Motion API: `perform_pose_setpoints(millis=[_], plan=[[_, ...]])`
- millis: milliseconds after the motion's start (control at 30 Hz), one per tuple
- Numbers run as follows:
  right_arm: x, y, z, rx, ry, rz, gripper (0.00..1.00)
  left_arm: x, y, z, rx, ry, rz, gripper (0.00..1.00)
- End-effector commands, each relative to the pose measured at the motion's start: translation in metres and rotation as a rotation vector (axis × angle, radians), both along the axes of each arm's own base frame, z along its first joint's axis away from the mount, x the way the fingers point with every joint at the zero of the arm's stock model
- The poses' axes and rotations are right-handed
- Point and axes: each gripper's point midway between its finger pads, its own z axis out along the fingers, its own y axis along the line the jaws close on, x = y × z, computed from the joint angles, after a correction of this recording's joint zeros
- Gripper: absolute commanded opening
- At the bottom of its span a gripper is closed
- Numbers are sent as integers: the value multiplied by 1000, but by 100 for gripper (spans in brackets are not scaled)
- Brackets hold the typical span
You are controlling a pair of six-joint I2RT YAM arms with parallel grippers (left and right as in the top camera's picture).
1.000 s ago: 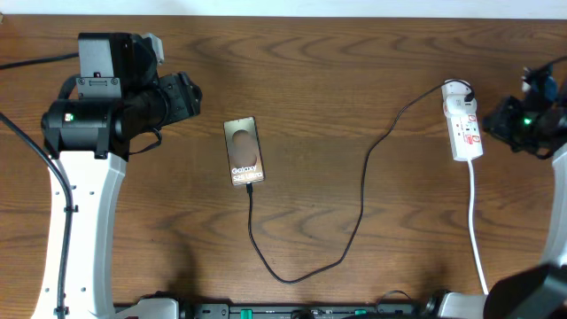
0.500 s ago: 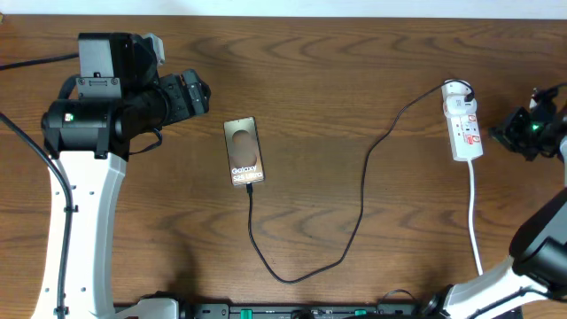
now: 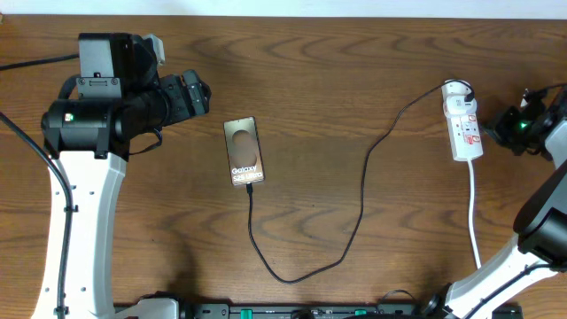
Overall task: Plug charger to phone and switch on socket
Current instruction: 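Press the orange switch on the power strip with the right gripper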
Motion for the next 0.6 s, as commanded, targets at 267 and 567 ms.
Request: perform_pose_setpoints(millis=[267, 567], plan=[[21, 12, -9, -106, -30, 68, 1, -1, -1, -4, -2, 15, -6, 91], [25, 13, -19, -119, -23, 71, 1, -1, -1, -4, -2, 15, -6, 91]])
